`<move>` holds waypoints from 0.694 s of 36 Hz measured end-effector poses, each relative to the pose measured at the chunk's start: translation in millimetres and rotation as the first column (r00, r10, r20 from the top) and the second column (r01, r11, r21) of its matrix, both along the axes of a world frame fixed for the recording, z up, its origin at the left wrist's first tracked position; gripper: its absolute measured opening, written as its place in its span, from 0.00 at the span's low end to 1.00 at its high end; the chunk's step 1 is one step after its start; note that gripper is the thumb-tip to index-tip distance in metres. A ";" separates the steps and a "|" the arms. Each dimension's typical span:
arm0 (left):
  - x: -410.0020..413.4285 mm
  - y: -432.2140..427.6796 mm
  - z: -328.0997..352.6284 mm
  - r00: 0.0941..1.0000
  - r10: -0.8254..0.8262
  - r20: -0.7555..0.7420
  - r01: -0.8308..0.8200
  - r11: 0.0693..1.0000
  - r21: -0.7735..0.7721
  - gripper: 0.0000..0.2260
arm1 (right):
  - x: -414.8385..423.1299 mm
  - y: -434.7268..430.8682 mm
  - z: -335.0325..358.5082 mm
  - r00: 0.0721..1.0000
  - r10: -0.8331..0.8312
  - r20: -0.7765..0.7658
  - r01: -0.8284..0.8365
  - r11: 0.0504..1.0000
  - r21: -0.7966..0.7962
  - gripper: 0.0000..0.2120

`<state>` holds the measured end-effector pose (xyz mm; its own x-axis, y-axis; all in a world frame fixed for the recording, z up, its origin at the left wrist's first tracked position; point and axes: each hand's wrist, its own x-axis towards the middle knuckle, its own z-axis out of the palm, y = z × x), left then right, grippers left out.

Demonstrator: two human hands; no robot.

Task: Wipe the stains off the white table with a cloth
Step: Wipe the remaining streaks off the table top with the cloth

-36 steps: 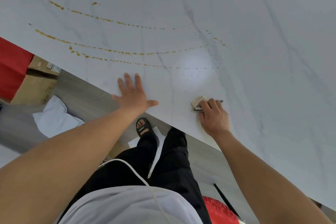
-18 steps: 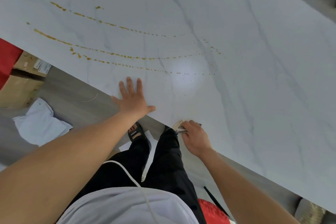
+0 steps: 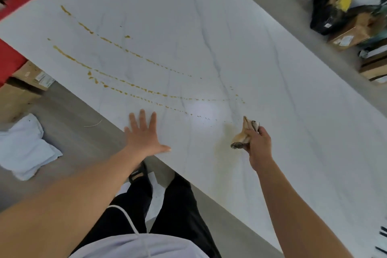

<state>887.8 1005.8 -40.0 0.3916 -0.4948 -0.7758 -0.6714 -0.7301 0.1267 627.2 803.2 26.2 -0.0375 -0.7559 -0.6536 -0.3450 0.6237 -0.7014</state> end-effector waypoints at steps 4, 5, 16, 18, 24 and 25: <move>-6.0 -7.3 -1.0 0.999 0.033 0.013 -0.034 0.999 0.035 0.63 | -10.2 -72.0 -9.5 0.982 0.106 -0.155 -0.120 0.989 -0.083 0.03; -8.0 -10.1 -1.9 0.999 0.044 0.014 -0.045 0.998 0.054 0.64 | -11.0 -90.0 -12.9 0.962 0.159 -0.221 -0.189 0.974 -0.123 0.05; -19.0 -24.6 -6.3 0.993 0.075 0.091 -0.082 0.993 0.085 0.68 | 12.8 -200.1 -60.5 0.400 0.483 -0.779 -0.819 0.569 -0.068 0.13; -21.0 -25.4 -6.9 0.992 0.073 0.102 -0.082 0.993 0.090 0.68 | 19.5 -199.6 -72.1 0.385 0.474 -0.792 -0.826 0.559 -0.068 0.13; -20.0 -27.1 -6.1 0.991 0.077 0.109 -0.086 0.994 0.074 0.68 | 28.9 -176.4 -97.1 0.491 0.408 -0.770 -0.767 0.621 -0.161 0.12; -19.2 -26.9 -5.4 0.991 0.074 0.110 -0.083 0.994 0.070 0.68 | 30.9 -169.6 -96.6 0.491 0.402 -0.773 -0.770 0.615 -0.170 0.13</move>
